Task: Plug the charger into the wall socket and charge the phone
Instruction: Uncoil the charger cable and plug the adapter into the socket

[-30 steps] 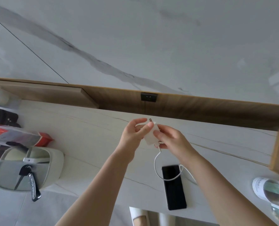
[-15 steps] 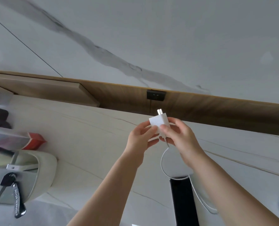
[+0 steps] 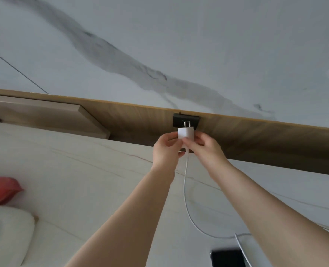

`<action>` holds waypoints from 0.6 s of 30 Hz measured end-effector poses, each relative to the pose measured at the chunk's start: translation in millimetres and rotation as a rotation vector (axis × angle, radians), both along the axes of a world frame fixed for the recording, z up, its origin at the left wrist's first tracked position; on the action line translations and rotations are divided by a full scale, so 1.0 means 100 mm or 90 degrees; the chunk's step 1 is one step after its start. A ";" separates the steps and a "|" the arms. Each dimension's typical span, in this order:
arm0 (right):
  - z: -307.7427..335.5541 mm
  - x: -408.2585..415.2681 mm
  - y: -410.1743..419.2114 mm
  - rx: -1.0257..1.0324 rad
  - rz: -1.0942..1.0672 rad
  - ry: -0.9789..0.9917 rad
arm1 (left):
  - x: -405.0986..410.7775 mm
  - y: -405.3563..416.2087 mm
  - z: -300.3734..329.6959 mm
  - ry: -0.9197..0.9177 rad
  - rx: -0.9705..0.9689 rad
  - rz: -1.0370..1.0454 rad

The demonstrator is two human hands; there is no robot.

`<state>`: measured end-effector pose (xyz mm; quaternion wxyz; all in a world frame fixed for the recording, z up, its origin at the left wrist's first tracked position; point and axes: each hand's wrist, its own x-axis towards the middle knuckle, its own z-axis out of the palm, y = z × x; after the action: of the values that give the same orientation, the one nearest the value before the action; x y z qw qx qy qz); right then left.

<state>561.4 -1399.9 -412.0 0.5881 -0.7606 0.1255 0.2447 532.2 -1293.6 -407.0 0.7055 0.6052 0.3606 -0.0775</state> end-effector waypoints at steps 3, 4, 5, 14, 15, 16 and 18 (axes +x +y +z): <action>-0.20 0.14 0.02 -0.050 0.009 -0.017 | 0.18 0.03 -0.18 0.007 0.148 -0.070; -0.26 0.18 0.03 -0.071 0.021 -0.018 | 0.24 0.04 -0.23 0.011 0.198 -0.101; -0.32 0.22 0.03 -0.086 0.029 -0.018 | 0.29 0.05 -0.28 0.015 0.234 -0.129; -0.65 0.45 0.10 -0.106 -0.001 0.038 | 0.53 0.03 -0.52 0.039 0.243 -0.304; -0.66 0.46 0.10 -0.103 -0.003 0.039 | 0.55 0.03 -0.53 0.040 0.228 -0.305; -0.67 0.46 0.10 -0.102 -0.003 0.038 | 0.56 0.04 -0.54 0.040 0.218 -0.309; -0.69 0.46 0.10 -0.101 0.001 0.028 | 0.57 0.07 -0.56 0.036 0.207 -0.311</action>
<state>607.3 -1389.8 -481.3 0.5231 -0.7993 0.1566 0.2509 588.8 -1287.1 -462.7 0.5491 0.7769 0.2318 -0.2030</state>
